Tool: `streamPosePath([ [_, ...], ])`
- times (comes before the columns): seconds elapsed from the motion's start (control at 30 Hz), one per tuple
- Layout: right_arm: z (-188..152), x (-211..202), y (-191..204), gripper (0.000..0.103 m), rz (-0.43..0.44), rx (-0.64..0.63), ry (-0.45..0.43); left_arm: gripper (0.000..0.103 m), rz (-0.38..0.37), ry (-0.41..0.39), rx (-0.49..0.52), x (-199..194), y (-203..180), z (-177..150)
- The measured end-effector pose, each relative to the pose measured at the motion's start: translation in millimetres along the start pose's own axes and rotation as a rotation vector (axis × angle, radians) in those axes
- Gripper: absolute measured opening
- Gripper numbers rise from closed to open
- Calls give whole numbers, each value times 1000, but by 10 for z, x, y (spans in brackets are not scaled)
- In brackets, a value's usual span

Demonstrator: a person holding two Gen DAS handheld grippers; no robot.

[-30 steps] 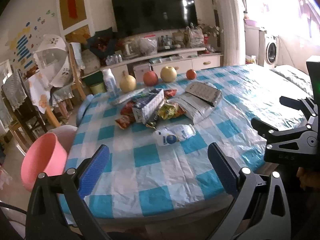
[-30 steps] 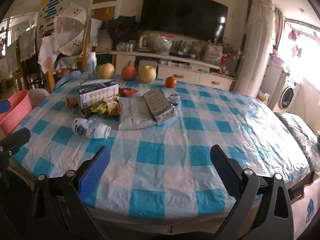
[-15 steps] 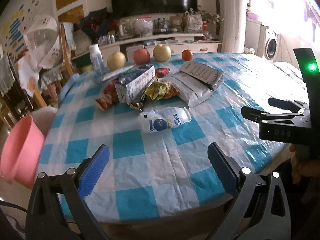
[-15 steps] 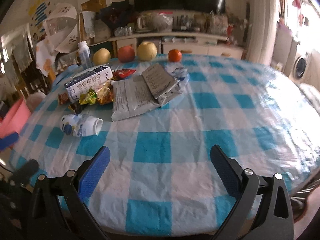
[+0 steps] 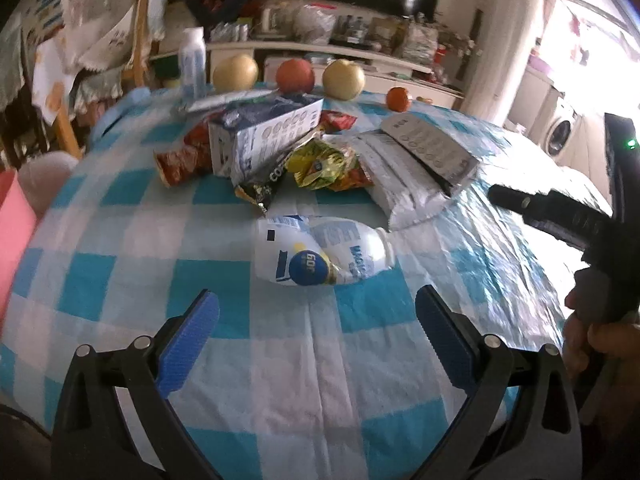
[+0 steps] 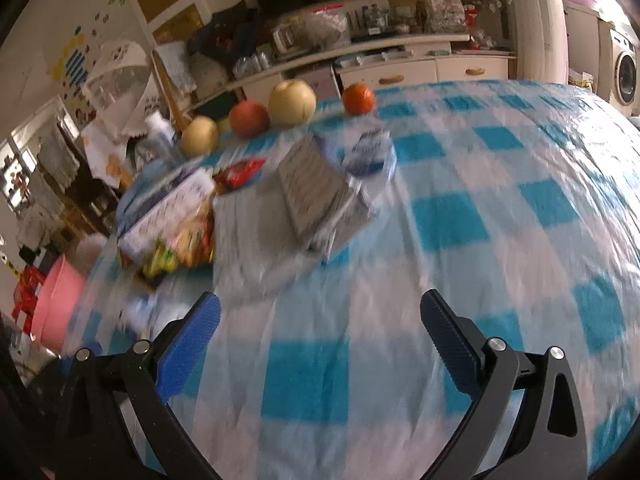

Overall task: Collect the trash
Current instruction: 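Grasp the white yogurt bottle with left tool while right tool grasps the milk carton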

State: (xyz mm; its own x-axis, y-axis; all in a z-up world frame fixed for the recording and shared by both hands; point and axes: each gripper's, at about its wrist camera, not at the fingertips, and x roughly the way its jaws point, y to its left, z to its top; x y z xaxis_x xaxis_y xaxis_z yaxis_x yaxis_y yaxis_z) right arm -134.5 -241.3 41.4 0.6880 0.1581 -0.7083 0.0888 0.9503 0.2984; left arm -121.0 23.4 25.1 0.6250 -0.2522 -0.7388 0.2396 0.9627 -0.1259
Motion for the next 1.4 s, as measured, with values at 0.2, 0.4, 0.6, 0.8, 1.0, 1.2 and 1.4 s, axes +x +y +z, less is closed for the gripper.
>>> streamPosePath([
  [0.2,294,207,-20,99,-16,-37,-30,99,40,15,-1,207,-41,44],
  [0.4,456,451,64,98,-40,-123,-15,99,61,7,19,302,-48,131],
  [0.6,489,707,162,97,-80,-216,35,99,81,32,60,394,-80,176],
  [0.8,479,881,174,71,-95,-250,86,99,108,40,126,488,-135,259],
  [1.0,475,888,165,67,-100,-248,85,99,90,62,112,566,-69,338],
  [1.2,433,838,227,62,-130,-277,80,85,50,68,76,594,27,380],
  [1.4,399,792,198,61,-139,-262,86,79,2,53,66,553,121,379],
])
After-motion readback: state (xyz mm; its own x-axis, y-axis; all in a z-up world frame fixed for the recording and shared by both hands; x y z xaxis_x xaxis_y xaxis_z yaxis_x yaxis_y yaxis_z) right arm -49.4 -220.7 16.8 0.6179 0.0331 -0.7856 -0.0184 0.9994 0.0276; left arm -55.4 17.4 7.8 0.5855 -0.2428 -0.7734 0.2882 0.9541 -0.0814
